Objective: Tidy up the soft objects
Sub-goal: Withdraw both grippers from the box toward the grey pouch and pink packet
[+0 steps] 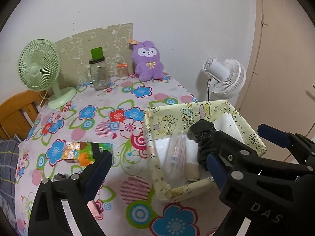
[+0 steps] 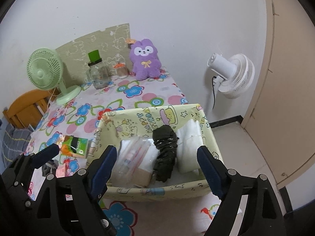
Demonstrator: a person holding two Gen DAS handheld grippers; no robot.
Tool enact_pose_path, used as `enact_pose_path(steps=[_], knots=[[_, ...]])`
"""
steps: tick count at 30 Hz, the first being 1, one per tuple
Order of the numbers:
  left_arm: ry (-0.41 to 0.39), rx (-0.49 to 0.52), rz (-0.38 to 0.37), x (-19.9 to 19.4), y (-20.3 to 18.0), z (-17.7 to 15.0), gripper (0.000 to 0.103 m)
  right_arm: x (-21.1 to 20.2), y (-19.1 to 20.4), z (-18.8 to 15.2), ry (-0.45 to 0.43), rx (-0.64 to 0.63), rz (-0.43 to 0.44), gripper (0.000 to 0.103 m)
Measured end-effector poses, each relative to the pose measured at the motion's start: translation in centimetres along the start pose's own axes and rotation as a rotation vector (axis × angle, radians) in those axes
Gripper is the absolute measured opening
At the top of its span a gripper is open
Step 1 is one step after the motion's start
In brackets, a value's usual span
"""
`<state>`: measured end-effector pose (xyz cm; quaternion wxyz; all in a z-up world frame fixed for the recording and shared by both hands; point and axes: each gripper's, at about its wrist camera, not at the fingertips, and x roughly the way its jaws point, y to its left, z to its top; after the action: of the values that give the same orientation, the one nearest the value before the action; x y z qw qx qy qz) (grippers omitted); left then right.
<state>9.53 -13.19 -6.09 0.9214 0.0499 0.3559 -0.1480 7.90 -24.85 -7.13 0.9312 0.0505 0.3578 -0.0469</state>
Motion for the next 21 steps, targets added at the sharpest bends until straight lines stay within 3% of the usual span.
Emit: enact_pose_path(steps=[21], knots=[[-0.046,-0.036,0.069,-3.7,4.4,-1.8,0.103,-3.3,4.8,-1.1,-0.07,-0.052,0.045,0.092]])
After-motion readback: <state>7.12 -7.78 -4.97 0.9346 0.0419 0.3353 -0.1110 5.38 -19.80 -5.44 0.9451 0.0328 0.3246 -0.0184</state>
